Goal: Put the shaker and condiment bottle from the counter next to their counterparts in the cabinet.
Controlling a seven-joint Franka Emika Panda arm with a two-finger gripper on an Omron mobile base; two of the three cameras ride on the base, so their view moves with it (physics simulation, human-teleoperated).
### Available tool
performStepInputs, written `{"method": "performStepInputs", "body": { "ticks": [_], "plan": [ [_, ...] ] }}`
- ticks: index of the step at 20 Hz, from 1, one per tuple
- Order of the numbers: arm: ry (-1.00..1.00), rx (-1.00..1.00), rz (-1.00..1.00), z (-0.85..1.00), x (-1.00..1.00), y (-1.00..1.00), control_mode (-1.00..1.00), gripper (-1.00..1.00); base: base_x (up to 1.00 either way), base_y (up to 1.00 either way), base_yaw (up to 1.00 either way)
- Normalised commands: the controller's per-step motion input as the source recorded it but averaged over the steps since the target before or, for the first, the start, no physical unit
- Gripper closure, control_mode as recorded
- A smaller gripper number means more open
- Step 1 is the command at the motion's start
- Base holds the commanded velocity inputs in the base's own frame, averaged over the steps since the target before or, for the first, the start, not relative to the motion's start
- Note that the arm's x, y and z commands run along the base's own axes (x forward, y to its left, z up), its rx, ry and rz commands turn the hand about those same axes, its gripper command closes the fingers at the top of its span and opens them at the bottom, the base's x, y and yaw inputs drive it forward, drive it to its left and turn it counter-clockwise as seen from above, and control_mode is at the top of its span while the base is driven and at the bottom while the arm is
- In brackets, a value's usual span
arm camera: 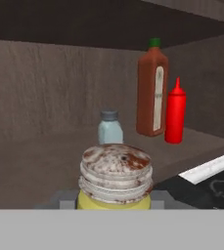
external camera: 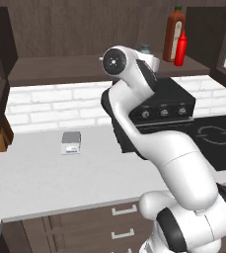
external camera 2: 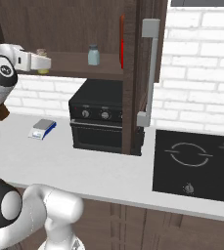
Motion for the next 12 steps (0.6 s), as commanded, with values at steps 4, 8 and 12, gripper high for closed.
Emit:
{"method": "performStepInputs", "body": {
  "ticks": [4, 8, 12],
  "plan": [
    [-0.03, -0.1, 0.0, 0.0, 0.37, -0.08, -1.0, 1.0, 0.0, 0.0, 0.0],
    [-0.03, 0.0, 0.0, -0.01, 0.3, -0.18, -1.0, 1.0, 0.0, 0.0, 0.0],
    [0.0, 0.0, -0.01, -0.06, 0.17, -0.08, -1.0, 1.0, 0.0, 0.0, 0.0]
  ]
}}
